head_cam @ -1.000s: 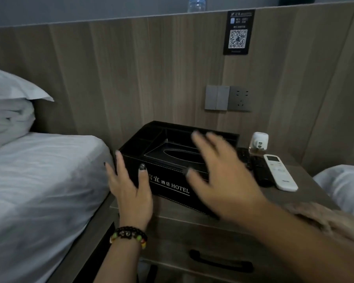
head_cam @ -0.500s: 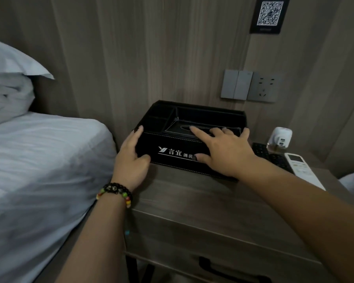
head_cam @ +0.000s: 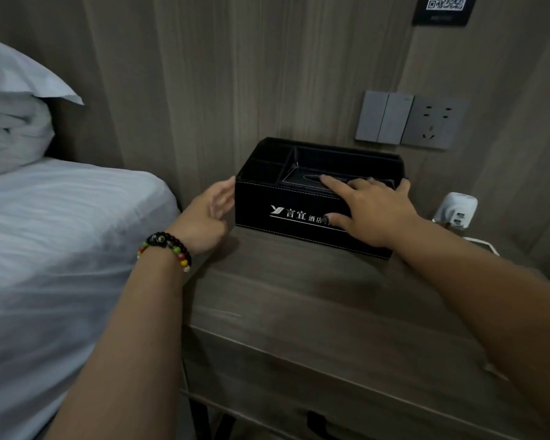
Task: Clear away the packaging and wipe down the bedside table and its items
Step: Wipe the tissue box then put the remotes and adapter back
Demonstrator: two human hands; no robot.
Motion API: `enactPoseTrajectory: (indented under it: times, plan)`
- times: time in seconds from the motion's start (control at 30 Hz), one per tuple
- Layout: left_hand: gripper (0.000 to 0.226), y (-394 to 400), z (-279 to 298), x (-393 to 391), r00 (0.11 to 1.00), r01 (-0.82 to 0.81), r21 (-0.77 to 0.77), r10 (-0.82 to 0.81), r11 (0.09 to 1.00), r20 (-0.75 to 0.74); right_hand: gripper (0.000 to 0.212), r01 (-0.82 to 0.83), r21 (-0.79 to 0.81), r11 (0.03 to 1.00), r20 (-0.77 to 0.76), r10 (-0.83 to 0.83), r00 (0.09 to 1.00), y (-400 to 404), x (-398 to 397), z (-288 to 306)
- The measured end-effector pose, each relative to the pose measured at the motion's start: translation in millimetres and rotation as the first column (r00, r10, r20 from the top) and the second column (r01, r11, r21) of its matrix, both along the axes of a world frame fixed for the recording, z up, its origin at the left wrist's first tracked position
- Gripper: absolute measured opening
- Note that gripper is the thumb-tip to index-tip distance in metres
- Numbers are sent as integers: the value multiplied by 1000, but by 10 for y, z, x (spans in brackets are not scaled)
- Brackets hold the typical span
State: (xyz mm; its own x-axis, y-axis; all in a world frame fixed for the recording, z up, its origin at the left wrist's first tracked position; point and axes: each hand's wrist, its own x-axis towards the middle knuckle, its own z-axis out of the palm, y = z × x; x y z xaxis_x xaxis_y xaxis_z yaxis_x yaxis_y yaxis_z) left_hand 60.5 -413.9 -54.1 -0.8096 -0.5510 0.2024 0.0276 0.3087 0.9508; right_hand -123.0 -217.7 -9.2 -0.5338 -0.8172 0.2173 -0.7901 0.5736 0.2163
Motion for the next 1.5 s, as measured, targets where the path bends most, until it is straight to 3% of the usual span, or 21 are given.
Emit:
enactPoseTrajectory:
  times: [0.4,0.8,1.07,1.2,1.33,1.43,1.5]
  plan:
    - [103,-37,-33,-231,972,59,-195,-12,979,233,70,-18,-47,999,-66,15,998,-93,-306,-57]
    - [107,-48,-43,-237,979,50,-193,-10,980,204,69,1,-41,999,-28,-3,1000,-99,-281,-42]
    - [101,264,111,-134,913,56,-456,140,888,383,69,23,-23,999,-24,-24,999,-84,-262,-4]
    - [90,793,219,-46,937,42,-567,165,822,307,69,39,10,999,2,-39,999,-87,-233,14]
    - [84,1256,178,120,984,-26,-571,121,820,129,73,41,40,998,20,-42,999,-104,-225,43]
    - [78,1456,30,281,987,-134,-524,160,841,5,79,37,78,996,122,-47,991,-71,-203,124]
    - [76,1557,-38,322,983,-168,-483,186,859,-12,83,-2,5,1000,247,0,969,0,-226,183]
